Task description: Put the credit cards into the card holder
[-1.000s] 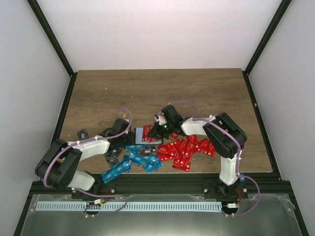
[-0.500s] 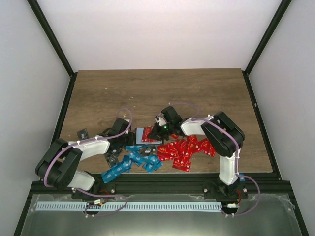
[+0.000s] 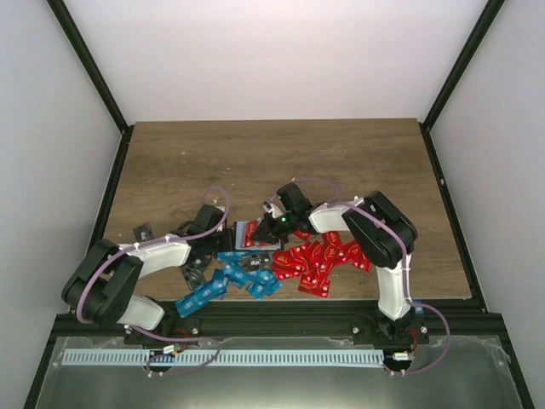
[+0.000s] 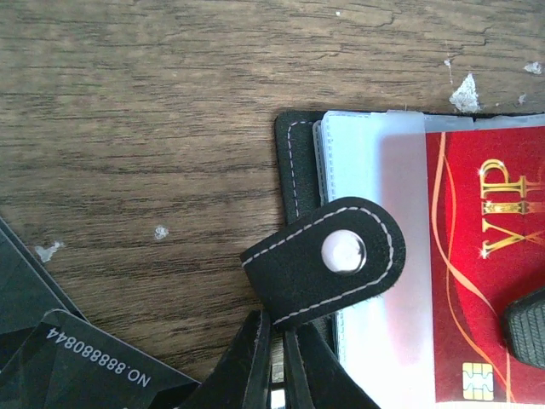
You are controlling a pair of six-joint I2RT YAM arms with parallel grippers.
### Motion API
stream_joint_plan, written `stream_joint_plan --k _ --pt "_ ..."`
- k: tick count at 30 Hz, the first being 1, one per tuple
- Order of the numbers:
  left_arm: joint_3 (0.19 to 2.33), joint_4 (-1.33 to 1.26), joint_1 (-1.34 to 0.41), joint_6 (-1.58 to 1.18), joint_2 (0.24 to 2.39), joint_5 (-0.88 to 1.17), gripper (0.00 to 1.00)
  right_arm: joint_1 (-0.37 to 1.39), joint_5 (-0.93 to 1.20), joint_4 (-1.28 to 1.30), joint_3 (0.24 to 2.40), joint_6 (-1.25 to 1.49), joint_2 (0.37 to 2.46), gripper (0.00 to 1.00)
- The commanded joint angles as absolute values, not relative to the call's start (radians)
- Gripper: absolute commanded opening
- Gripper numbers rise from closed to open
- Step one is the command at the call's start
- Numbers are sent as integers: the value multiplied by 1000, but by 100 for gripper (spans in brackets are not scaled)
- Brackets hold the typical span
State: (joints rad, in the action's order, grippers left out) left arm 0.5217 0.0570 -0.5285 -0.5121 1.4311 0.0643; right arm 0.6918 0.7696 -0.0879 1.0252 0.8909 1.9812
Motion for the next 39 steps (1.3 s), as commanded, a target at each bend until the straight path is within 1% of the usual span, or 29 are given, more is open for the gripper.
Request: stream_joint_plan --k 1,15,28,34,36,39 --pt "526 85 -528 -495 1454 103 7 707 781 -16 1073 848 2025 1" --pt "525 78 -529 -478 1457 126 7 712 819 1 1134 824 2088 1" --pt "520 64 -529 -472 1453 156 7 725 821 -10 1152 841 2104 2" --pt "515 69 -529 -476 1447 149 7 727 791 29 1144 818 2068 9" --pt "515 70 -529 -480 1444 143 7 727 779 48 1141 806 2046 12" --pt "515 73 -529 -483 1439 133 7 727 762 86 1143 785 2016 22"
